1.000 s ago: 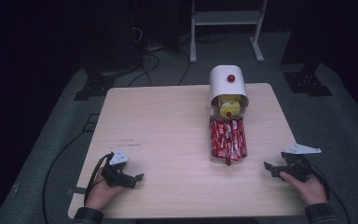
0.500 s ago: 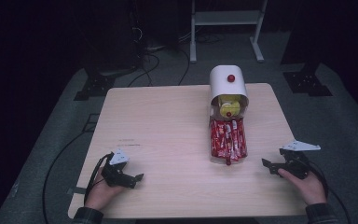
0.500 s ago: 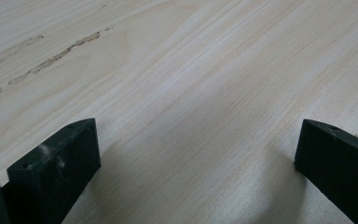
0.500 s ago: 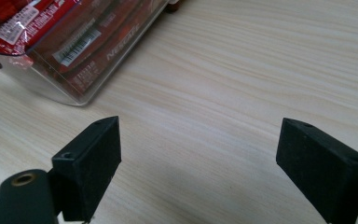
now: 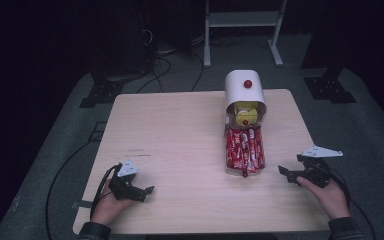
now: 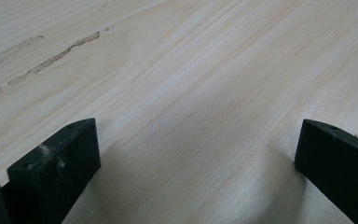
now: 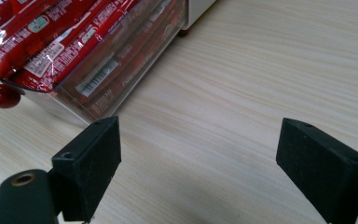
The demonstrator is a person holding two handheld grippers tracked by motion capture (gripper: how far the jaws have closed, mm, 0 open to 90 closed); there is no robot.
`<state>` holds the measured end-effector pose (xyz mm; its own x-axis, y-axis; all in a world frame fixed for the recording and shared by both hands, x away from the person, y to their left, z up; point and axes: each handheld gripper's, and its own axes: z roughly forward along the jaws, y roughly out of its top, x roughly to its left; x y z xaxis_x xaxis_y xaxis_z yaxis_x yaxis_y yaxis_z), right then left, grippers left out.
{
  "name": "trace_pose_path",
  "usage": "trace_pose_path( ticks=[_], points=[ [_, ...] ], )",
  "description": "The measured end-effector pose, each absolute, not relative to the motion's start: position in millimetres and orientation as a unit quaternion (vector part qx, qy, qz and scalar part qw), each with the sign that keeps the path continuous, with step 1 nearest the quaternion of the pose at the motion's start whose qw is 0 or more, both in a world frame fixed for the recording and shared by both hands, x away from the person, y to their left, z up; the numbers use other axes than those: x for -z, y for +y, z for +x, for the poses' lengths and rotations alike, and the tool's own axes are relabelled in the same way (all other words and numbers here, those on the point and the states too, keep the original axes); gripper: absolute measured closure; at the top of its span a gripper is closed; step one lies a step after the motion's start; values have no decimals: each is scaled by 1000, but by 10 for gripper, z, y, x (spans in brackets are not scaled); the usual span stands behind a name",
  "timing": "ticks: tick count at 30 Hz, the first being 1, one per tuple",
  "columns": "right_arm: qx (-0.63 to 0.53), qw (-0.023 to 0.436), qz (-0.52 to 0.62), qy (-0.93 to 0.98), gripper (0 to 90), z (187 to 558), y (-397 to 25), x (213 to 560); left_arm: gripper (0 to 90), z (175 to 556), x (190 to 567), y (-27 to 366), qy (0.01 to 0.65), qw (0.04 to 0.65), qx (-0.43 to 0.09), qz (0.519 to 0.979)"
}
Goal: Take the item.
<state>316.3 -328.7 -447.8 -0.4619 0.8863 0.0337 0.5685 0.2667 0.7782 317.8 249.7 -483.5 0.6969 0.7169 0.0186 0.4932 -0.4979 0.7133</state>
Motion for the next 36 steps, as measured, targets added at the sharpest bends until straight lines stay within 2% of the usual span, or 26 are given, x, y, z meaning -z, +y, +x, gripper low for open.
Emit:
trace_pose_path(
  ticks=[36],
  points=[
    [-397, 206, 457, 769, 131, 3273, -3159, 4250, 0, 3177, 4834, 2498, 356, 352, -158, 851]
  ],
)
